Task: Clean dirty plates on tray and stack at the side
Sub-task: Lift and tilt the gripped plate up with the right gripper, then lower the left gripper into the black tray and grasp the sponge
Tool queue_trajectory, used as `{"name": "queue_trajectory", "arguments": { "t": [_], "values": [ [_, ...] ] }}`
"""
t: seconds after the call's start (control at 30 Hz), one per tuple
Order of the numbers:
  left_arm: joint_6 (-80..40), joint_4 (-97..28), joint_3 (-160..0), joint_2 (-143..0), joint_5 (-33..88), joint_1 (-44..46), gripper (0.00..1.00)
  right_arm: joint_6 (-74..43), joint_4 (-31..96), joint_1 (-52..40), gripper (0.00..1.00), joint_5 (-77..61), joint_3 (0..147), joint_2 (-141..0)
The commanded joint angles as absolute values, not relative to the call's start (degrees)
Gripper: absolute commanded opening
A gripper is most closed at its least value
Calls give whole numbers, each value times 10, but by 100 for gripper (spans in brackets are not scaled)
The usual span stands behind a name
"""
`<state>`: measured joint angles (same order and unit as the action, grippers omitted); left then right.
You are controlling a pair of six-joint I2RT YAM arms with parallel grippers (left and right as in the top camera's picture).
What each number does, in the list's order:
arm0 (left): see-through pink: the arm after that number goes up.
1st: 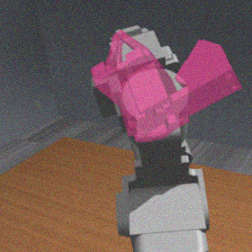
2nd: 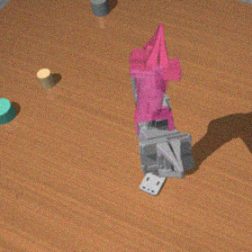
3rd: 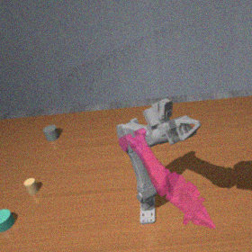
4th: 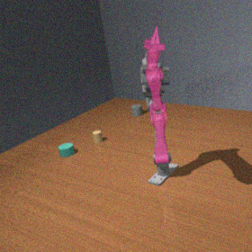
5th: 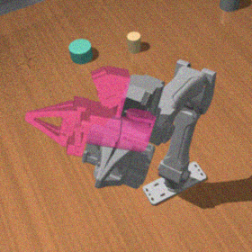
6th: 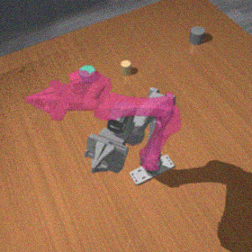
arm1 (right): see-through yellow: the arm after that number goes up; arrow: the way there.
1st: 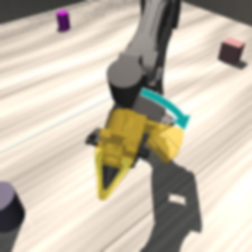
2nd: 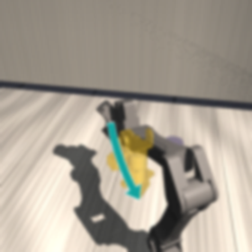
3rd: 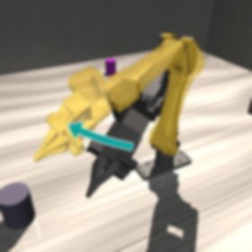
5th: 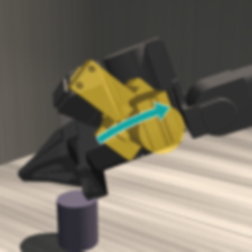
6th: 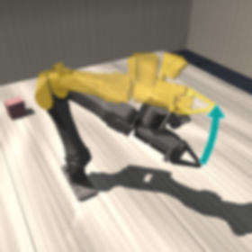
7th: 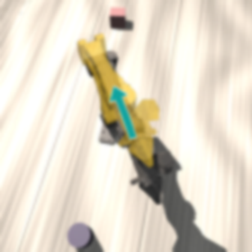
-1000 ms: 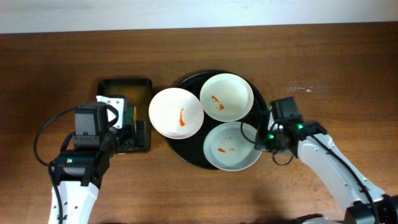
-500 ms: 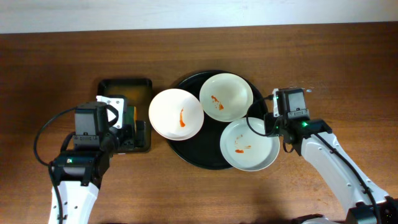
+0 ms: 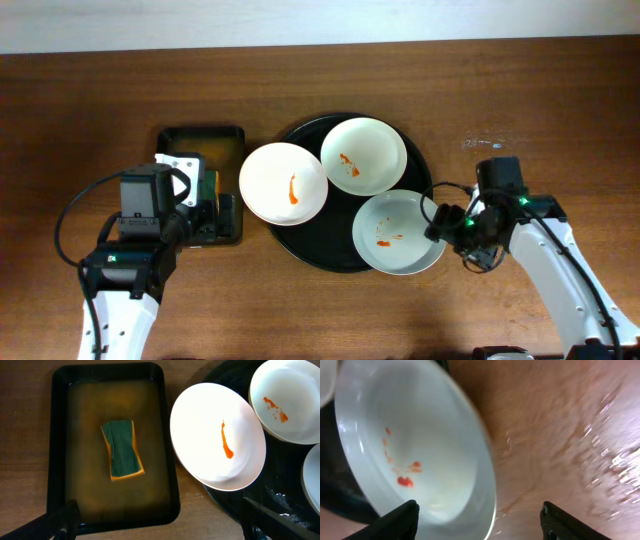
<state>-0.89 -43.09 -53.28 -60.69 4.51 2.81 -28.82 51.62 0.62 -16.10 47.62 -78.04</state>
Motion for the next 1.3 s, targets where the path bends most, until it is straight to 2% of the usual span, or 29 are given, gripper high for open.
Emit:
{"name": "queue_trajectory", "arguments": {
  "t": [0.0, 0.17, 0.23, 0.3, 0.33, 0.47, 0.6, 0.83, 0.97, 1.2, 1.27],
  "values": [
    [-6, -429, -546, -608, 52, 25, 99, -340, 461, 8, 68, -243, 418, -772],
    [-6, -429, -546, -608, 52, 25, 99, -342, 419, 8, 55, -219, 387, -772],
    [-6, -429, -546, -608, 52, 26, 99, -342, 415, 8, 41, -185, 386, -772],
    [-6, -429, -546, -608, 52, 26, 99, -344, 398, 8, 35, -173, 385, -772],
    [-6, -429, -546, -608, 52, 26, 99, -344, 387, 8, 24, -173, 385, -772],
    [-6, -429, -546, -608, 52, 25, 99, -344, 385, 8, 4, -172, 385, -772],
    [-6, -429, -546, -608, 52, 26, 99, -344, 378, 8, 4, -144, 385, -772],
    [-6, -429, -546, -608, 51, 25, 99, -182, 394, 8, 4, -143, 481, -772],
    [-6, -421, -546, -621, 52, 26, 99, -149, 414, 8, 4, -143, 507, -772],
    [-6, -310, -549, -730, 31, 24, 99, -135, 429, 8, 4, -143, 507, -772],
    [-6, -314, -595, -788, 32, 12, 99, -135, 429, 8, 4, -143, 507, -772]
  ]
}}
